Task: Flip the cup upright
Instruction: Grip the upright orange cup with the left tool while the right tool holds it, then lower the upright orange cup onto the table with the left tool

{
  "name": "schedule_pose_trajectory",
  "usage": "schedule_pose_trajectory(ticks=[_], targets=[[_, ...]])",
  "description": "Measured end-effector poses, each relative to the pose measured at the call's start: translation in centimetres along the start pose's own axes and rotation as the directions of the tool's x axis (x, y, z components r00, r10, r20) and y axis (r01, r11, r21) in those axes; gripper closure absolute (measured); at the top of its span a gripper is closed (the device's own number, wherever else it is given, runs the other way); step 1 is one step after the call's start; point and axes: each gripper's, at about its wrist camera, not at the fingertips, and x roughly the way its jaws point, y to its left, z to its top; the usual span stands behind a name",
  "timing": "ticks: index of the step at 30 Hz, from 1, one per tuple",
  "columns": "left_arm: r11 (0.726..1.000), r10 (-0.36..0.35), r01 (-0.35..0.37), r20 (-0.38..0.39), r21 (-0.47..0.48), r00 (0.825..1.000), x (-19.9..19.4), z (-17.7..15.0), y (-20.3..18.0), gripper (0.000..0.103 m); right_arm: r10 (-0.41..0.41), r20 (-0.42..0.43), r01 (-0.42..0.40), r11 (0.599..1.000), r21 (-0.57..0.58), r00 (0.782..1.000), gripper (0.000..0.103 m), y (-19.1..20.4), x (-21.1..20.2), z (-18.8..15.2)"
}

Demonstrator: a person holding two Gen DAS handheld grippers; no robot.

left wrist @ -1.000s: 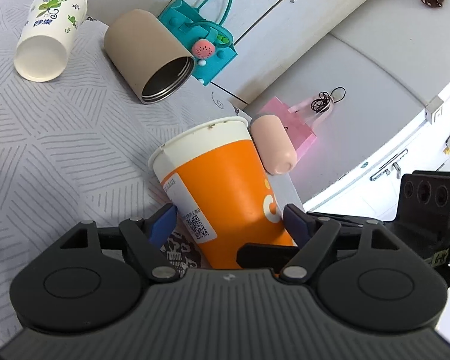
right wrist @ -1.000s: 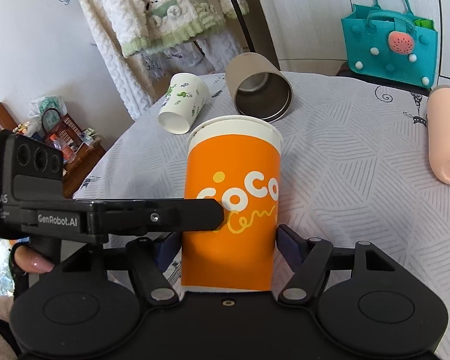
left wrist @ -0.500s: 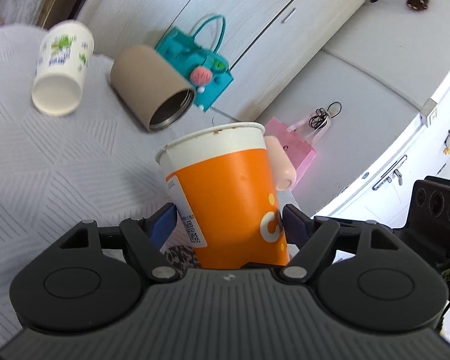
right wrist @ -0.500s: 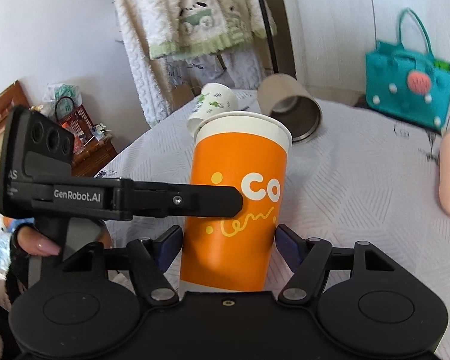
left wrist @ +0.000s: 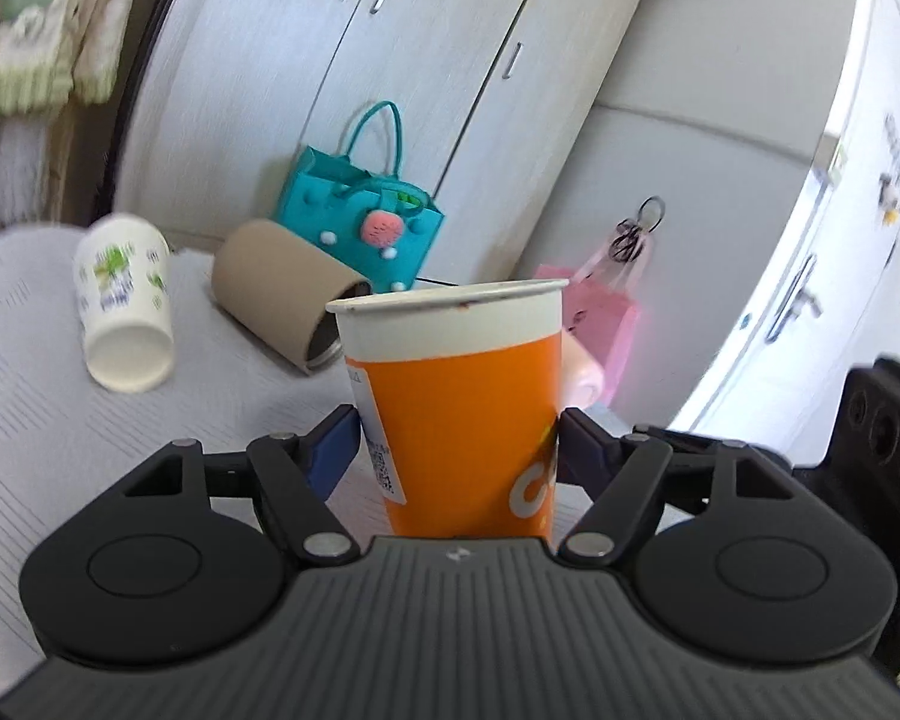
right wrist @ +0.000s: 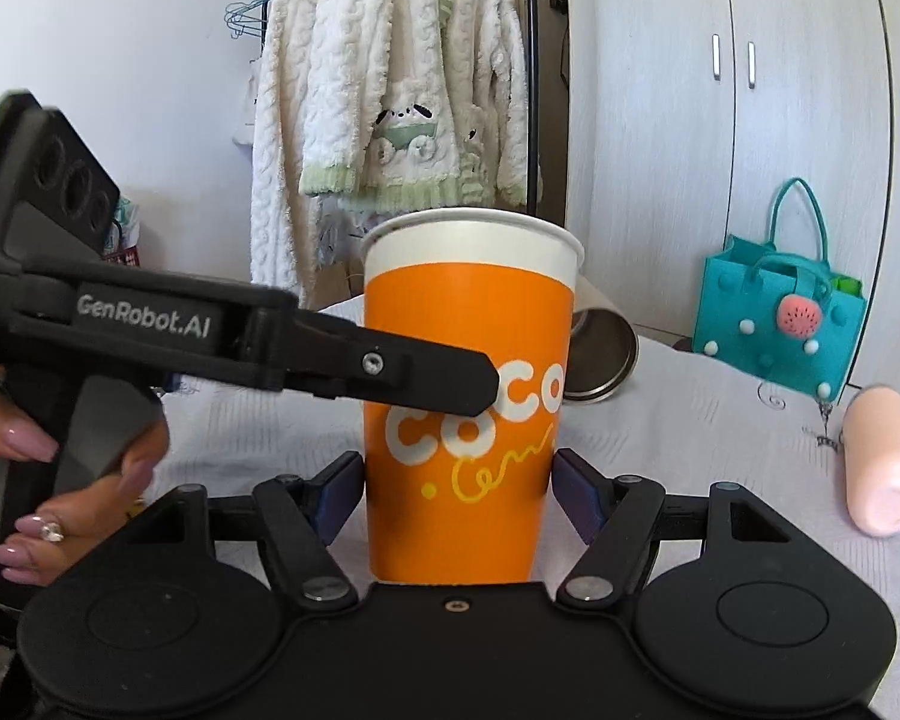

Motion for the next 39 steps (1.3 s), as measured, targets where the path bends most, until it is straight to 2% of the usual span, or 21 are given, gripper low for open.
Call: schedule_pose_trajectory(ticks=[4,11,17,21,25,29,32,39], targets=[[0.997,0.045,-0.047,0.022,0.064,0.999,0.1,0.7,-0.3,0.032,0.003,0.005,-0.003,1.0,0.0,1.0,0.029,-0.1,1.0,0.5],[0.989,0.056,-0.061,0.041,0.133,0.998,1.2,2.5,0.4,0.032,-0.049,0.041,0.051,0.997,-0.062,0.998,0.029,0.0,2.9,1.9],[0.961,0.126,-0.127,0.022,0.245,0.992,3.1,2.3,-0.2,0.034,-0.067,-0.03,0.064,0.993,-0.096,0.997,0.029,-0.8,5.6,2.7],[0.97,0.097,-0.102,0.037,0.222,0.995,3.1,2.4,0.3,0.034,-0.057,-0.022,0.055,0.996,-0.076,0.998,0.029,-1.4,5.9,2.5],[0.968,0.045,-0.054,0.045,0.244,0.998,3.1,2.1,0.5,0.034,-0.046,-0.009,0.046,0.999,-0.019,0.999,0.029,-2.1,6.1,2.1],[0.972,-0.002,-0.011,0.056,0.234,0.998,2.5,1.5,0.6,0.033,-0.094,0.015,0.094,0.996,-0.009,0.995,0.029,-1.4,5.4,0.9],[0.981,-0.005,-0.005,0.05,0.195,0.999,2.6,1.8,1.0,0.034,-0.109,0.023,0.11,0.994,-0.028,0.994,0.029,-1.0,5.3,0.8],[0.982,0.004,-0.013,0.046,0.189,0.999,2.7,1.8,0.9,0.033,-0.111,0.015,0.112,0.993,-0.039,0.994,0.029,-1.0,5.4,1.2]])
